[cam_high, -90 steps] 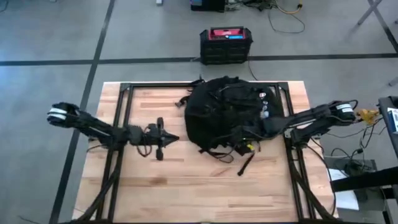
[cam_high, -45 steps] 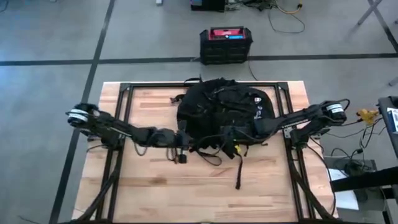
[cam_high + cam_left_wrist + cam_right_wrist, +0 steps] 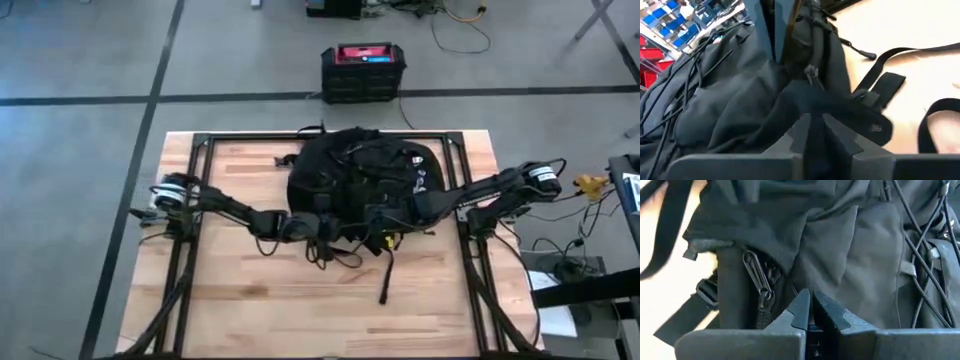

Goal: Unpack backpack
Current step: Open the black backpack

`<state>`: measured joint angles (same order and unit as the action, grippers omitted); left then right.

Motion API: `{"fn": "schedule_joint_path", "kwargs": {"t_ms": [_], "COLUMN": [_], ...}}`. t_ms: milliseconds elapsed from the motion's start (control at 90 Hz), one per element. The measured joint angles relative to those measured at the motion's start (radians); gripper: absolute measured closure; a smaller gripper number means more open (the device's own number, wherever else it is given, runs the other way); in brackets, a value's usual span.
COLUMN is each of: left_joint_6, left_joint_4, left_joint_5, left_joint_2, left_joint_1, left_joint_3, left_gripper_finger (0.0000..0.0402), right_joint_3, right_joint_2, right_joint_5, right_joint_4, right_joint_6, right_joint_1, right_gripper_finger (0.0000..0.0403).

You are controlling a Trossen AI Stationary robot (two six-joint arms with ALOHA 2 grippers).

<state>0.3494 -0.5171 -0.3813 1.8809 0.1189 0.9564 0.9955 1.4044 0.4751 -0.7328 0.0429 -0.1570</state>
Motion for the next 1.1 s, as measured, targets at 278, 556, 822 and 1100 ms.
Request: {"fn": "schedule_joint_path", "kwargs": {"t_ms": [278, 556, 822, 1100], "left_joint_6": [-0.14, -0.177, -0.198, -0.225], "left_joint_4": [0.039, 0.019, 0.04, 0.04], "left_joint_5": [0.185, 0.201, 0.212, 0.212], "left_joint_2": [0.013, 0.102, 0.081, 0.079], "left_joint_1": [-0.076, -0.068, -0.065, -0.061], "left_joint_3": [-0.038, -0.041, -0.044, -0.045], "left_gripper_finger": [0.0284, 0.0264, 0.0283, 0.0285], "right_joint_3": [0.0, -0.002, -0.002, -0.035], "right_joint_2": [-0.026, -0.085, -0.151, -0.115], "right_joint_5": [0.021, 0.231, 0.151, -0.084], "right_joint_4": [-0.092, -0.142, -0.163, 0.067], "right_joint_6": [-0.081, -0.123, -0.115, -0.105], "right_joint_1": [-0.018, 0.007, 0.024, -0.119], "right_gripper_finger": [0.0357, 0.0291, 0.024, 0.0241]}}
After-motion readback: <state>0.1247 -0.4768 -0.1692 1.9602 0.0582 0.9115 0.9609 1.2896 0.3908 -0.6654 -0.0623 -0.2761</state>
